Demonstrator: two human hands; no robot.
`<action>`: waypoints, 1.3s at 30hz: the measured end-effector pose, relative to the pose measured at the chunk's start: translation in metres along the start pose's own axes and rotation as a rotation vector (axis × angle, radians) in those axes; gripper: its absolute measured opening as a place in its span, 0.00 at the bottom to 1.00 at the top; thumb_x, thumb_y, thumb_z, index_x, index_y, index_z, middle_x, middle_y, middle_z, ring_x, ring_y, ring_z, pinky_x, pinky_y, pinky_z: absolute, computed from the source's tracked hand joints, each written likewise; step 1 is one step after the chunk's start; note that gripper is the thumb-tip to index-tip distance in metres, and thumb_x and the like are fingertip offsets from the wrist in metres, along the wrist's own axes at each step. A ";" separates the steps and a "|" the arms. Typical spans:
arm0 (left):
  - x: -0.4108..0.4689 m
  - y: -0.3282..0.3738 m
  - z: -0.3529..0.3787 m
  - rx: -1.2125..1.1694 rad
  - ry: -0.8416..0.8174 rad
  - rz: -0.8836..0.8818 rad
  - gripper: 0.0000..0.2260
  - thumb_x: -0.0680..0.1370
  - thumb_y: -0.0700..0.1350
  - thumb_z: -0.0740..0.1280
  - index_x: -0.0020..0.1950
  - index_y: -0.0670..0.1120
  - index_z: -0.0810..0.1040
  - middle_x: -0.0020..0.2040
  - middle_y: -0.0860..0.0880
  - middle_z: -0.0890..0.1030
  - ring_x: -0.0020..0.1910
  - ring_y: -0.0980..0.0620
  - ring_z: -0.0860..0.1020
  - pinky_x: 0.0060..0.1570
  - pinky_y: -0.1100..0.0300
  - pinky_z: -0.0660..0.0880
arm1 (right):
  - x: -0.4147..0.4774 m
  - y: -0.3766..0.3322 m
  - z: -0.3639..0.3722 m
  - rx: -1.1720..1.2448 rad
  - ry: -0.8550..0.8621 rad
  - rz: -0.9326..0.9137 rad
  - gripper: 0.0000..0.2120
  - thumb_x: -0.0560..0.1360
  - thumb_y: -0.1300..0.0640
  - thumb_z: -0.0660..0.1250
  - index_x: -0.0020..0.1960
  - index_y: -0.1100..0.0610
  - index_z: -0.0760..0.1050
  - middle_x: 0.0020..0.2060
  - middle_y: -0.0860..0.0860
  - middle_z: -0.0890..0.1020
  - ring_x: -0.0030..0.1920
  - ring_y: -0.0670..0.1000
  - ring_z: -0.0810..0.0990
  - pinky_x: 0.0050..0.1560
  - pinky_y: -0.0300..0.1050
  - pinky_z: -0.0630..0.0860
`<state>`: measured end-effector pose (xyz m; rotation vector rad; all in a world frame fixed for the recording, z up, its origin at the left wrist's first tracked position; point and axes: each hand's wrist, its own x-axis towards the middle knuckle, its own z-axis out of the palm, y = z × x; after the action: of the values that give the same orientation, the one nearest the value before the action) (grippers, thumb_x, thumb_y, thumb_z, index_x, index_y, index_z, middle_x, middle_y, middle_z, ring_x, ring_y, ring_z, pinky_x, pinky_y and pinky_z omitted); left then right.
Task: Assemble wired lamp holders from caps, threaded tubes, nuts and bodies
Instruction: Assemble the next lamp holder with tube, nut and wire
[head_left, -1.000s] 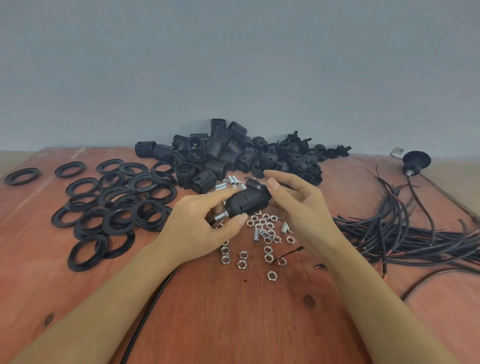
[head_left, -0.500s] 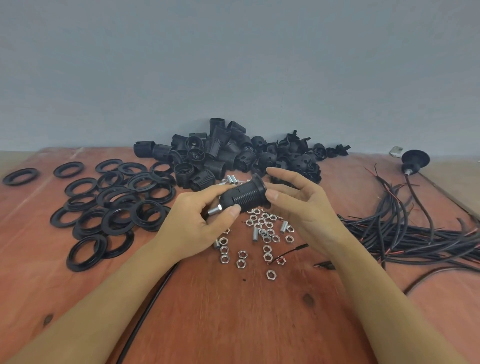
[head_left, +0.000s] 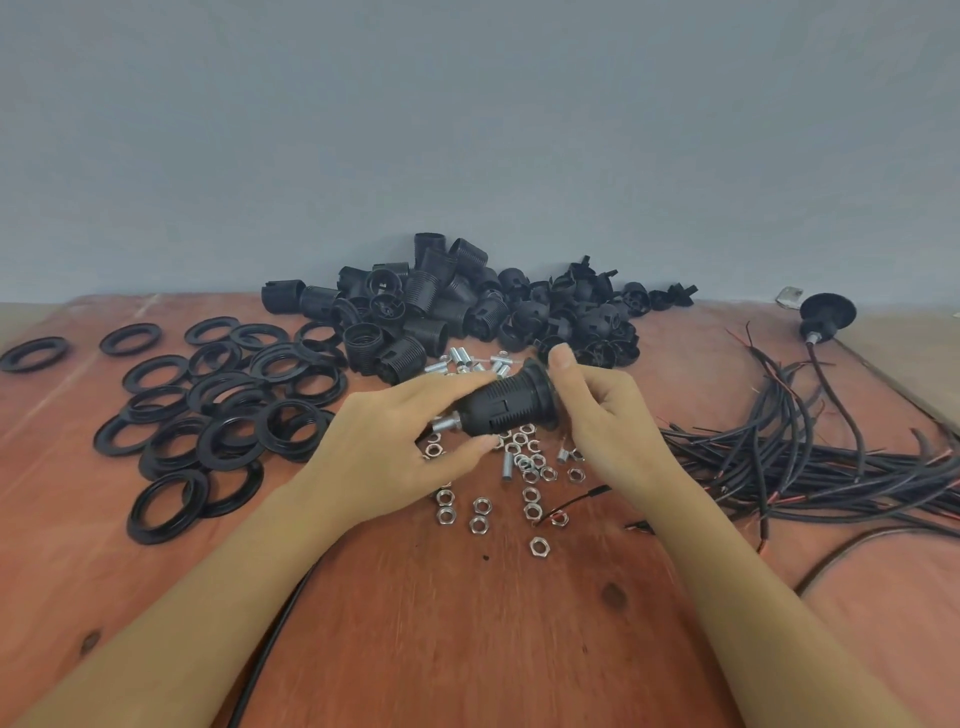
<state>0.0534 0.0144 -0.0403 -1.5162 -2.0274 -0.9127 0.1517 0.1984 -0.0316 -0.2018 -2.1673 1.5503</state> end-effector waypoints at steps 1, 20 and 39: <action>0.000 0.000 0.000 -0.007 0.002 -0.015 0.22 0.76 0.55 0.67 0.65 0.45 0.78 0.53 0.53 0.82 0.44 0.58 0.79 0.44 0.65 0.76 | 0.000 0.001 0.001 -0.014 0.010 0.003 0.33 0.76 0.33 0.52 0.38 0.58 0.82 0.24 0.54 0.78 0.24 0.43 0.73 0.28 0.32 0.69; -0.002 -0.013 0.002 -0.037 0.101 -0.148 0.23 0.76 0.56 0.68 0.68 0.49 0.75 0.55 0.52 0.82 0.46 0.62 0.76 0.46 0.62 0.77 | 0.004 -0.005 0.002 0.263 0.001 0.205 0.24 0.76 0.35 0.54 0.45 0.48 0.84 0.27 0.49 0.79 0.26 0.47 0.74 0.30 0.41 0.75; 0.000 -0.010 0.005 -0.059 0.183 -0.038 0.22 0.76 0.54 0.69 0.67 0.45 0.77 0.50 0.61 0.79 0.43 0.64 0.76 0.45 0.71 0.73 | -0.008 -0.014 0.024 0.308 -0.056 0.143 0.15 0.75 0.51 0.70 0.60 0.55 0.79 0.50 0.52 0.86 0.50 0.51 0.85 0.45 0.47 0.83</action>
<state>0.0442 0.0157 -0.0461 -1.3739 -1.9193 -1.0927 0.1502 0.1703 -0.0272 -0.2181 -1.9573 1.9664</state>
